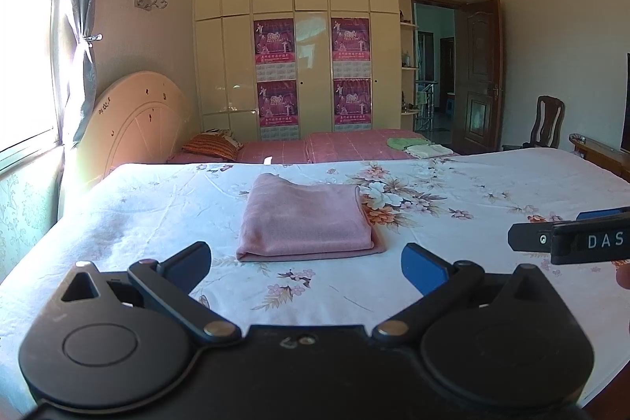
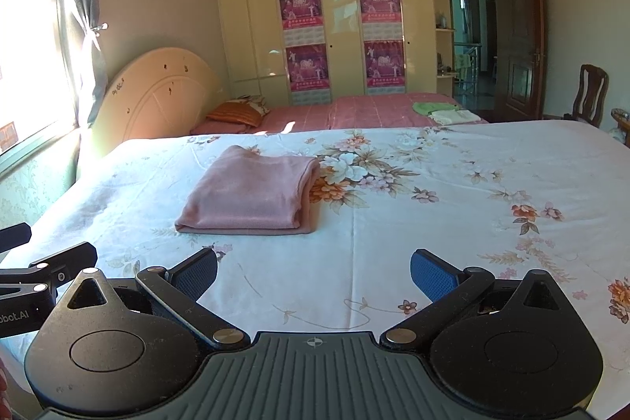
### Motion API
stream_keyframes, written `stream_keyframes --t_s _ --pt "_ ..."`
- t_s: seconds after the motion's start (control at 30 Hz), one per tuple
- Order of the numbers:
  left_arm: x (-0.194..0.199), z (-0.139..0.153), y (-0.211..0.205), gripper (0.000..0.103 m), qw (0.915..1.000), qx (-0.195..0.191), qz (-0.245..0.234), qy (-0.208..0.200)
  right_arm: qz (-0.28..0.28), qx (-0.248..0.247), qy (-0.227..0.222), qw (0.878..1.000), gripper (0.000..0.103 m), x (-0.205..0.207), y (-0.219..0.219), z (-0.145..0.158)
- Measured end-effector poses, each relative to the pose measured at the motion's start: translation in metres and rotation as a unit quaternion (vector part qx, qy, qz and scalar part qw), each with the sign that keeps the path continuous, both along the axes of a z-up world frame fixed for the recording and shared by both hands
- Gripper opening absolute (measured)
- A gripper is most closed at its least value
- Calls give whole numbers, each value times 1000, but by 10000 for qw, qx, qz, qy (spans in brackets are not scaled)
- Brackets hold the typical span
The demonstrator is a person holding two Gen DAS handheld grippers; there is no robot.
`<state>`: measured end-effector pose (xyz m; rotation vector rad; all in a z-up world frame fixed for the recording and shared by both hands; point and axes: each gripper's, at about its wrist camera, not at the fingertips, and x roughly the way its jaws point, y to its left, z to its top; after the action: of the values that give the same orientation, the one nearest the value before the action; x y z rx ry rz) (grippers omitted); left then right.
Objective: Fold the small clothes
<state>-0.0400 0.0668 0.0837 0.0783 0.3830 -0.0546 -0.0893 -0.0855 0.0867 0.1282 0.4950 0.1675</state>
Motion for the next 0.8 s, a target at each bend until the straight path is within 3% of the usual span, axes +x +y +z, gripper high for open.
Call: stream_keyframes --t_s 0.8 --pt "3 -1 1 103 9999 109 -71 6 -16 1 30 10000 103 2 -4 2"
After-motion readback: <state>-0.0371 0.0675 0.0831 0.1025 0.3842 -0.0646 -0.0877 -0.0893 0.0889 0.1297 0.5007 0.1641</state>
